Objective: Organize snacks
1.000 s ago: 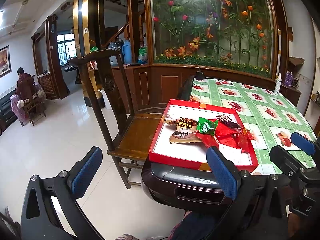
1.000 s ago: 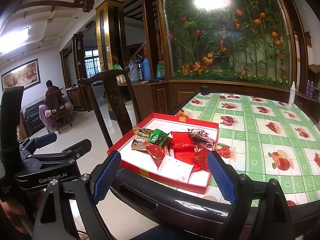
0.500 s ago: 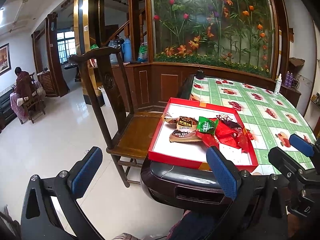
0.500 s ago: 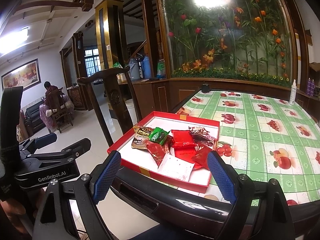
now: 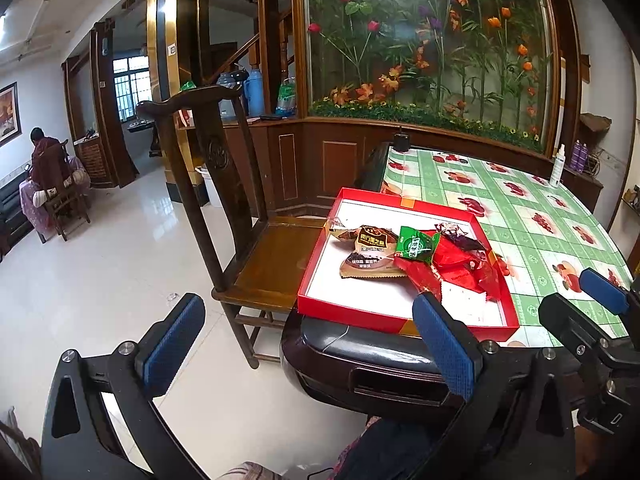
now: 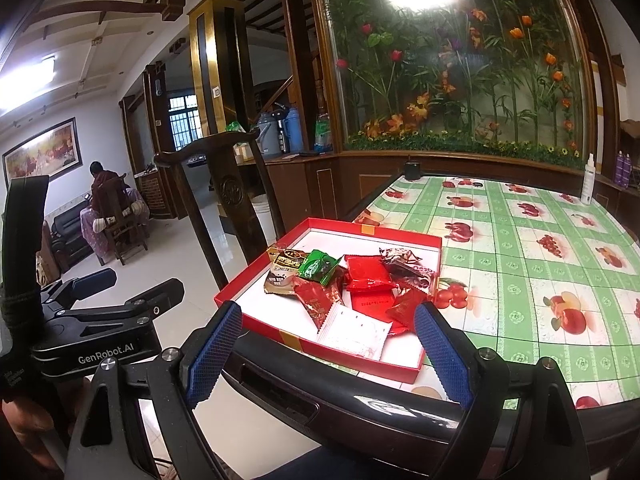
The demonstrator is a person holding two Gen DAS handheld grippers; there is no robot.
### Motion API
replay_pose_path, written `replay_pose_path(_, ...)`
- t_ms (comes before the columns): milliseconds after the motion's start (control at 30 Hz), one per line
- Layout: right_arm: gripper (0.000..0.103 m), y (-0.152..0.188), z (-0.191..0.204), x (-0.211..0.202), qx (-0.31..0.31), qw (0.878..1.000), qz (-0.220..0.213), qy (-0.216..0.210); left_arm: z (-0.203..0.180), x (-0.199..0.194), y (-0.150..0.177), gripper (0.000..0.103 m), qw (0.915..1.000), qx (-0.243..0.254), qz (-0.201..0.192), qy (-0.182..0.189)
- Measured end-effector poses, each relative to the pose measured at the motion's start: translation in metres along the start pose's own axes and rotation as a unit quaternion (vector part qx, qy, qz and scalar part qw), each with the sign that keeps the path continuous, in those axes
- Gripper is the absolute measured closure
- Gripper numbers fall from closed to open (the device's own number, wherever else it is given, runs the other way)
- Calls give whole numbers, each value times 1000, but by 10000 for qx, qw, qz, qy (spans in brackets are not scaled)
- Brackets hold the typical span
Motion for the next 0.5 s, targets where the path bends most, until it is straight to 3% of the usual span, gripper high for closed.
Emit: replay_pose_path(500, 13, 10, 0, 11, 83, 9996, 218, -134, 1, 10, 4, 0, 9999, 78, -84, -103)
Point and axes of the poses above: each gripper's, at about its wrist camera, not at the fingertips, and x roughly the way its jaws point, z to its left, y to its underside, the point moved 8 cm from there along x, roughly the way its jaws point, and after that the axes turned 4 degrees about -z, right-handed, at the moved point
